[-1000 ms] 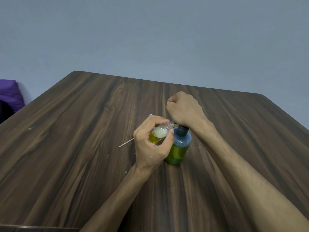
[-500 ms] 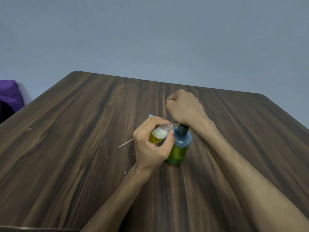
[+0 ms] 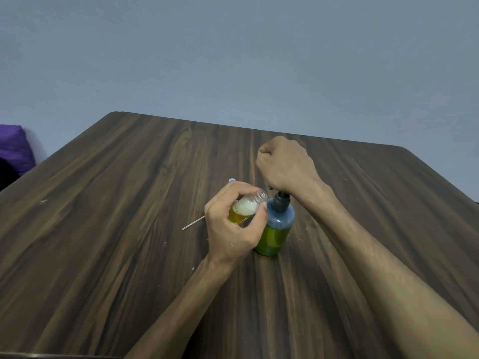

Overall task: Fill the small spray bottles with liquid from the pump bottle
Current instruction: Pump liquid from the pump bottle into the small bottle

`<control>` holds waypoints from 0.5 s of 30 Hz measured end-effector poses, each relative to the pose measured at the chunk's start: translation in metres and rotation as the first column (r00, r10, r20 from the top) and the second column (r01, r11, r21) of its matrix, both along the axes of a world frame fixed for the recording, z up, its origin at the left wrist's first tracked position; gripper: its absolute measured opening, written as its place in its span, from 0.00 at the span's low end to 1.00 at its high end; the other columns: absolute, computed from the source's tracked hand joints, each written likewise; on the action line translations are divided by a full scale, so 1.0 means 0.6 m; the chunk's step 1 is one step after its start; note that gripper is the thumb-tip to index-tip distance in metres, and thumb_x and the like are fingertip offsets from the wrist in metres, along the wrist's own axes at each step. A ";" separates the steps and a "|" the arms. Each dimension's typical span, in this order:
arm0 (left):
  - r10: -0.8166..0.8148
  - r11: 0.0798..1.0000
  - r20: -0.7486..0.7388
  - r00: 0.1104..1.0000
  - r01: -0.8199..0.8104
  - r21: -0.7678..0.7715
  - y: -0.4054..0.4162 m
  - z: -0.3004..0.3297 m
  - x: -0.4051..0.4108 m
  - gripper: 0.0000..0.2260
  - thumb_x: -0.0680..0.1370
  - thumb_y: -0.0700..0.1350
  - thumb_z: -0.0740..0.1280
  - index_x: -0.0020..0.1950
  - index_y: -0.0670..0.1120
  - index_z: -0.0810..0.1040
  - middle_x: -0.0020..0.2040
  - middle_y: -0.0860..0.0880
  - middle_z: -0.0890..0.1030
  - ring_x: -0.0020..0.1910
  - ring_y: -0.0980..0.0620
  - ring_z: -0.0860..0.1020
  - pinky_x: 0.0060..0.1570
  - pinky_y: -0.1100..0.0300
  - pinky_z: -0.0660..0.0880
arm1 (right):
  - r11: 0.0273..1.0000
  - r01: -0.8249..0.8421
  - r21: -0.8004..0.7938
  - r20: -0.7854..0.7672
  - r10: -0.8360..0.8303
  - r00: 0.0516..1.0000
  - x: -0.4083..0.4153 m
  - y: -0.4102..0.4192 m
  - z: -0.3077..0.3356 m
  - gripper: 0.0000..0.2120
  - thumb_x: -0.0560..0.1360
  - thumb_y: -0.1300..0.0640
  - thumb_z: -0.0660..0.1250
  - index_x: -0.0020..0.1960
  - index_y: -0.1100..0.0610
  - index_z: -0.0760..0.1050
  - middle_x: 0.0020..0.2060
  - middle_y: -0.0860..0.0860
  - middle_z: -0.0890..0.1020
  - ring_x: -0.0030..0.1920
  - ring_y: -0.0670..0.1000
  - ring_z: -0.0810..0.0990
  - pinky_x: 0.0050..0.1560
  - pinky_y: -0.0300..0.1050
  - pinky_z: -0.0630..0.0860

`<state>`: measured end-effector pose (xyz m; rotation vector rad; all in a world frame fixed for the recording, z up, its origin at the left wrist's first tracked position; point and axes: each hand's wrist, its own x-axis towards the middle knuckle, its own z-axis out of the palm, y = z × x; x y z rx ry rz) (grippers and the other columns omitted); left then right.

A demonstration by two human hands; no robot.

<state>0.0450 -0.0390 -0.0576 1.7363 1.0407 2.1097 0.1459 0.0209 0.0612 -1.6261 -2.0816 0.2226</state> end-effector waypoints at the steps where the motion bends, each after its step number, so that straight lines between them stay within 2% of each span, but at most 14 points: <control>1: -0.001 1.000 0.005 1.000 0.001 -0.005 0.000 0.001 0.000 0.07 0.73 0.41 0.72 0.45 0.37 0.82 0.42 0.48 0.83 0.41 0.51 0.81 0.43 0.63 0.73 | 1.000 0.006 -0.007 0.004 -0.006 1.000 -0.001 0.001 -0.001 0.11 0.68 0.62 0.57 0.28 0.55 0.60 0.24 0.48 0.68 0.30 0.54 0.68 0.32 0.46 0.65; 4: -0.001 1.000 0.019 1.000 0.001 -0.010 0.001 0.003 0.000 0.06 0.73 0.40 0.72 0.45 0.37 0.82 0.42 0.49 0.83 0.40 0.50 0.81 0.43 0.61 0.74 | 0.999 0.015 -0.041 0.037 -0.014 0.999 -0.004 -0.003 -0.004 0.11 0.68 0.62 0.57 0.29 0.56 0.59 0.25 0.48 0.66 0.30 0.53 0.62 0.31 0.46 0.61; 8: 0.006 1.000 0.005 1.000 -0.006 0.007 0.000 0.001 0.000 0.06 0.73 0.40 0.72 0.45 0.37 0.82 0.42 0.49 0.83 0.41 0.51 0.81 0.44 0.63 0.74 | 1.000 0.011 0.014 0.002 -0.011 1.000 0.000 -0.003 0.003 0.10 0.67 0.62 0.56 0.29 0.55 0.62 0.24 0.48 0.69 0.29 0.58 0.72 0.32 0.47 0.70; 12: 0.000 1.000 0.012 1.000 0.000 -0.001 0.001 0.003 0.000 0.07 0.73 0.40 0.72 0.46 0.37 0.82 0.42 0.48 0.83 0.41 0.50 0.82 0.44 0.62 0.74 | 1.000 0.021 -0.016 0.050 -0.020 0.999 -0.006 -0.005 -0.004 0.11 0.68 0.63 0.56 0.29 0.55 0.58 0.25 0.48 0.66 0.30 0.52 0.62 0.31 0.46 0.62; 15: 0.011 1.000 0.004 1.000 -0.011 0.014 0.000 0.001 0.000 0.06 0.73 0.40 0.72 0.45 0.37 0.82 0.42 0.49 0.83 0.42 0.51 0.82 0.44 0.62 0.74 | 1.000 0.017 0.019 0.025 -0.018 1.000 -0.002 -0.006 0.000 0.10 0.68 0.62 0.56 0.29 0.54 0.60 0.24 0.48 0.67 0.29 0.54 0.65 0.31 0.46 0.65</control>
